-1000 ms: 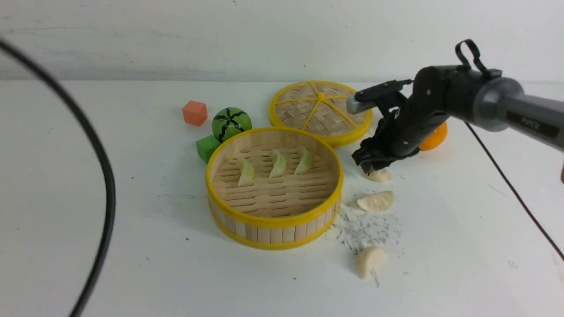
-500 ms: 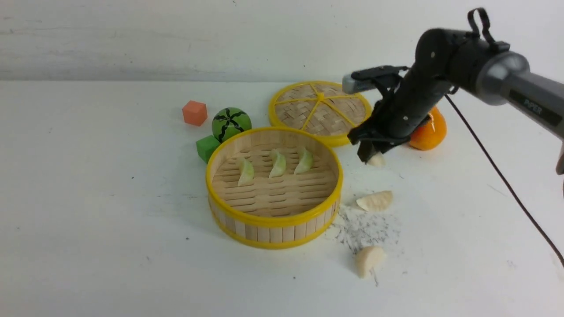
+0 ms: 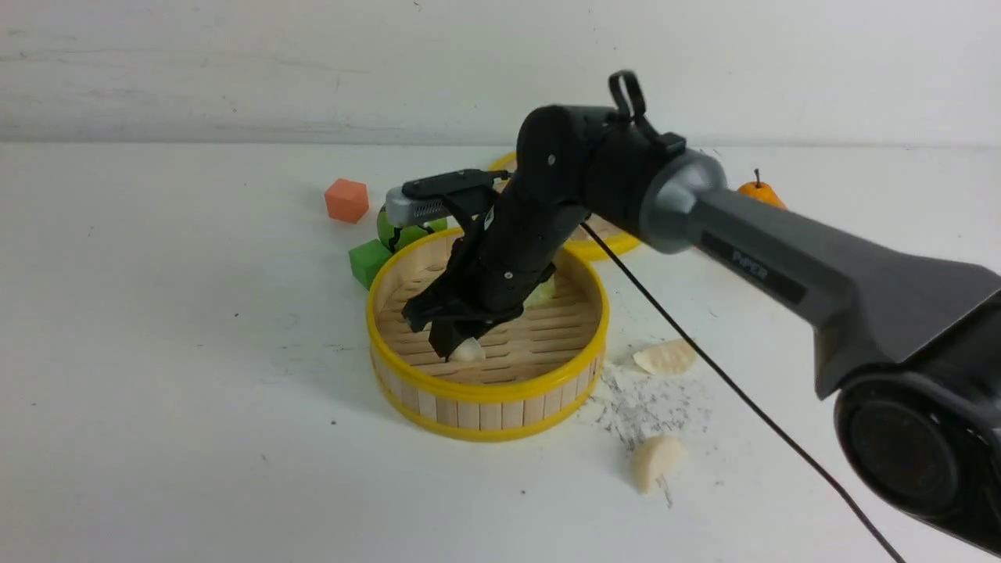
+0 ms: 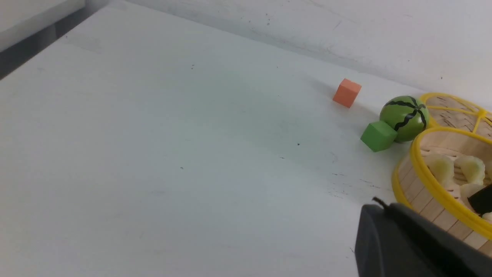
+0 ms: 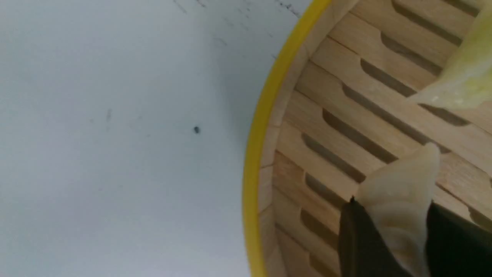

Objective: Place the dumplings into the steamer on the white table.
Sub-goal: 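Place the dumpling in the bamboo steamer basket with the right gripper, then reach for and grasp a dumpling lying on the table beside the steamer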

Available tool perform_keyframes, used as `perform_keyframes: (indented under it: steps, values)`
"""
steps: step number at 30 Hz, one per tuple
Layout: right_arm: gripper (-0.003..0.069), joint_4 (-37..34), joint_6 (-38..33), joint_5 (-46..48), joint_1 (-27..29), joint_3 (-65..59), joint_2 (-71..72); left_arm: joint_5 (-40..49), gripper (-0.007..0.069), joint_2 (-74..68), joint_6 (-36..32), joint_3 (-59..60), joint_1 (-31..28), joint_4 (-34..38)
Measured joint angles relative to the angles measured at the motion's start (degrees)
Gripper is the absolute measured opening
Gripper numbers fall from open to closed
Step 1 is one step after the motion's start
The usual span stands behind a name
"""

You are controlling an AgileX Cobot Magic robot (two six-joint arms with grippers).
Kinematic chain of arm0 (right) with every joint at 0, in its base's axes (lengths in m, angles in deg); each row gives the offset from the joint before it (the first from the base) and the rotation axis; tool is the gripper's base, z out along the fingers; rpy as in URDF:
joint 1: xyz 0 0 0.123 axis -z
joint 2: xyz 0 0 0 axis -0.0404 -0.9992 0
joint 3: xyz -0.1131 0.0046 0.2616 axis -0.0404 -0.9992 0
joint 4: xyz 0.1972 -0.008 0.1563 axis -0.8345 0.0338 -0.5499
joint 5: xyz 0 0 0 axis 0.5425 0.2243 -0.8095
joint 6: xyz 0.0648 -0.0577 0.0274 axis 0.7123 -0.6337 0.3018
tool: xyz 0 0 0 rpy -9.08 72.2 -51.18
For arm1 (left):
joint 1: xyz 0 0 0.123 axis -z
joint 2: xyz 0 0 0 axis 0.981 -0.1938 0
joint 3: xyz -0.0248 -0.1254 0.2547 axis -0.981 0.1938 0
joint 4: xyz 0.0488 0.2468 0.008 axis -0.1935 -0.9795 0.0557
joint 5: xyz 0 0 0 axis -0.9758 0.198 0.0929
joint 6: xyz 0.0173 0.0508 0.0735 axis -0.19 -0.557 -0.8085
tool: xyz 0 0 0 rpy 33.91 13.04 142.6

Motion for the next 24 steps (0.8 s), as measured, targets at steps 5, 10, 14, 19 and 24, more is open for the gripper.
perform_keyframes:
  steps: [5,10,14,19,24]
  values:
    - [0.0249,2.46,1.9,-1.2,0.26,0.0,-1.27,0.05,-0.0013,0.0,0.02,0.07,0.0,-0.07]
    - [0.0442,1.44,0.57,2.38,0.26,-0.17,1.3,0.05,-0.0013,0.0,0.07,0.07,0.0,-0.11]
    - [0.0531,2.86,-6.53,7.0,2.1,-0.17,7.92,0.05,-0.0013,0.0,0.07,0.07,0.0,-0.19]
    - [0.0538,4.81,-17.29,11.85,10.94,0.11,14.73,0.05,-0.0013,0.0,0.07,0.07,0.0,-0.21]
    - [0.0528,2.61,-24.33,12.16,16.71,-3.27,15.08,0.05,-0.0013,0.0,0.19,0.07,0.0,-0.21]
